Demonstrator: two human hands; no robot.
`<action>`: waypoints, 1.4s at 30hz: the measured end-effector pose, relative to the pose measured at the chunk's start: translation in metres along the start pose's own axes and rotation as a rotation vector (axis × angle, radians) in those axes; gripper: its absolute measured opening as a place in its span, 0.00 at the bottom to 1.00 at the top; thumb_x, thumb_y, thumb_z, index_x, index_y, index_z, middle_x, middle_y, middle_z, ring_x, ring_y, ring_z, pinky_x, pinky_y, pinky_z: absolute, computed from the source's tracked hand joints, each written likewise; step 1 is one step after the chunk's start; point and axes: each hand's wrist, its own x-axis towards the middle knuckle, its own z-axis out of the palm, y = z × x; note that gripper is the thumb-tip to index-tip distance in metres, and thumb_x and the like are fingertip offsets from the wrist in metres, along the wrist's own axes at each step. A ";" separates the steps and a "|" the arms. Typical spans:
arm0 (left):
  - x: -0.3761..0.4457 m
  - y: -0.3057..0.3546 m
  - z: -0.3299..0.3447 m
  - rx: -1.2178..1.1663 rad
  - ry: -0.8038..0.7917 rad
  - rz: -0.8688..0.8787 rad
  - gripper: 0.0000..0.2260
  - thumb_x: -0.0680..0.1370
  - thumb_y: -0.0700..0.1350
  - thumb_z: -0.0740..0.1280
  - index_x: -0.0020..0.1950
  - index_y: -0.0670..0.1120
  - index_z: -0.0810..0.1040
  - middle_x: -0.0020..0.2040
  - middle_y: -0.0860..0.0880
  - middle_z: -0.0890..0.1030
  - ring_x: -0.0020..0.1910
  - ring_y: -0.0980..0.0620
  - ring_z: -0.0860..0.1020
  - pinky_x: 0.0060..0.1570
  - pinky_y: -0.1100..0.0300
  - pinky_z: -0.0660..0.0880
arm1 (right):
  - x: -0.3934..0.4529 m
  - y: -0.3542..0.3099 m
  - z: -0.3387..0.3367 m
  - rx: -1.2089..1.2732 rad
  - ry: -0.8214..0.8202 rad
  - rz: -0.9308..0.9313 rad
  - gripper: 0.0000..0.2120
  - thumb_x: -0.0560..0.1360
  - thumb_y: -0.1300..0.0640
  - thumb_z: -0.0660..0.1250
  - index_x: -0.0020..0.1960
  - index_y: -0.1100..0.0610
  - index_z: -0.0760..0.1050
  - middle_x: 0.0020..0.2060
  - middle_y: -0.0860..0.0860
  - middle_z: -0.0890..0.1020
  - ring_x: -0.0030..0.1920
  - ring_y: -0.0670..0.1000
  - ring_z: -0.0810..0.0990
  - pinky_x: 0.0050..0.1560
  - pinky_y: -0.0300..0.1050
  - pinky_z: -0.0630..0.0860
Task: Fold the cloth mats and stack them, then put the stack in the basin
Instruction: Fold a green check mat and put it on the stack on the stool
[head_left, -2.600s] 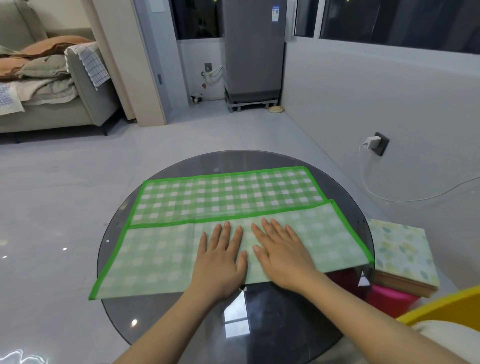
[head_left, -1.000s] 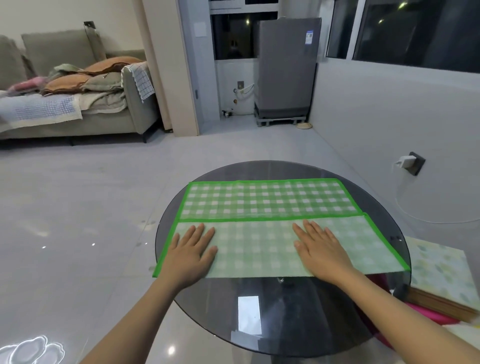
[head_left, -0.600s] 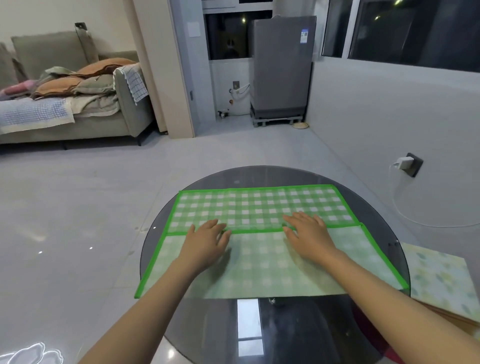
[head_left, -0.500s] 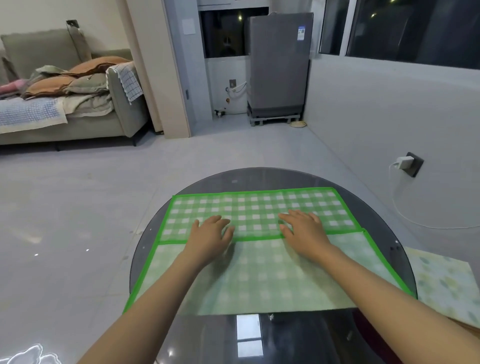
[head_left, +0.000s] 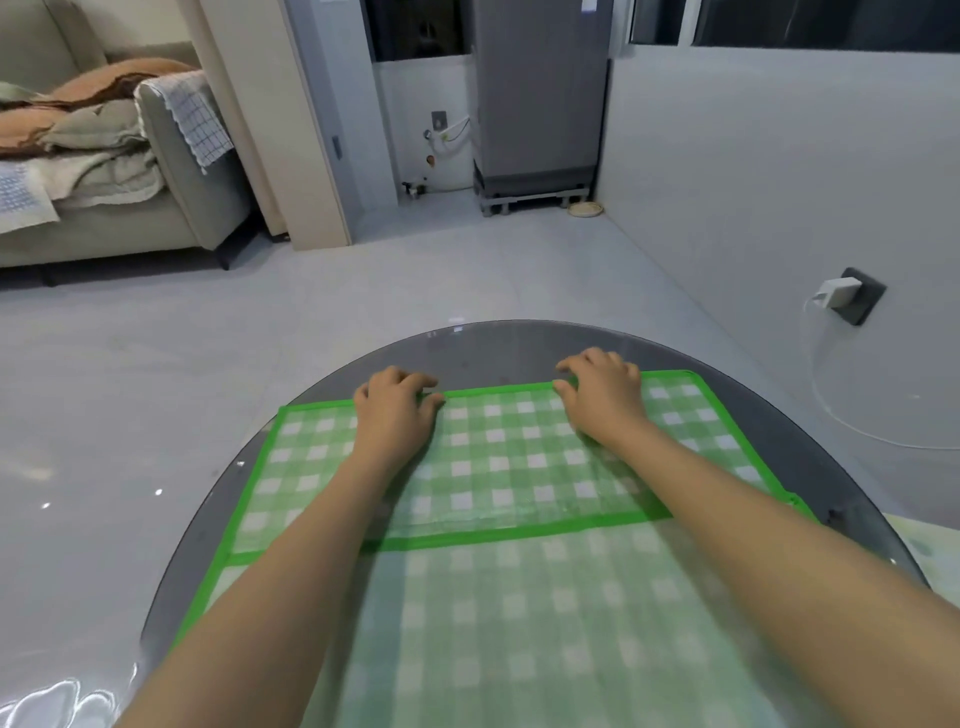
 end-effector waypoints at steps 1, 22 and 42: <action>0.003 -0.001 0.001 -0.005 0.015 -0.006 0.12 0.77 0.50 0.65 0.59 0.50 0.79 0.56 0.46 0.76 0.62 0.45 0.70 0.64 0.53 0.58 | 0.004 0.000 0.001 0.017 0.010 0.015 0.13 0.79 0.50 0.59 0.61 0.51 0.73 0.60 0.51 0.74 0.64 0.54 0.67 0.62 0.47 0.58; -0.093 0.048 -0.158 -0.210 -0.060 0.197 0.03 0.70 0.46 0.75 0.37 0.51 0.83 0.34 0.61 0.80 0.35 0.68 0.77 0.42 0.71 0.68 | -0.110 -0.023 -0.161 0.209 -0.083 -0.214 0.04 0.76 0.52 0.65 0.44 0.51 0.75 0.44 0.45 0.79 0.51 0.48 0.72 0.59 0.46 0.65; -0.261 0.024 -0.123 -0.121 -0.308 0.191 0.01 0.70 0.48 0.74 0.40 0.53 0.85 0.36 0.59 0.78 0.37 0.61 0.76 0.40 0.69 0.71 | -0.265 0.012 -0.103 0.178 -0.344 -0.296 0.13 0.74 0.51 0.67 0.36 0.40 0.65 0.43 0.41 0.75 0.49 0.45 0.71 0.53 0.39 0.68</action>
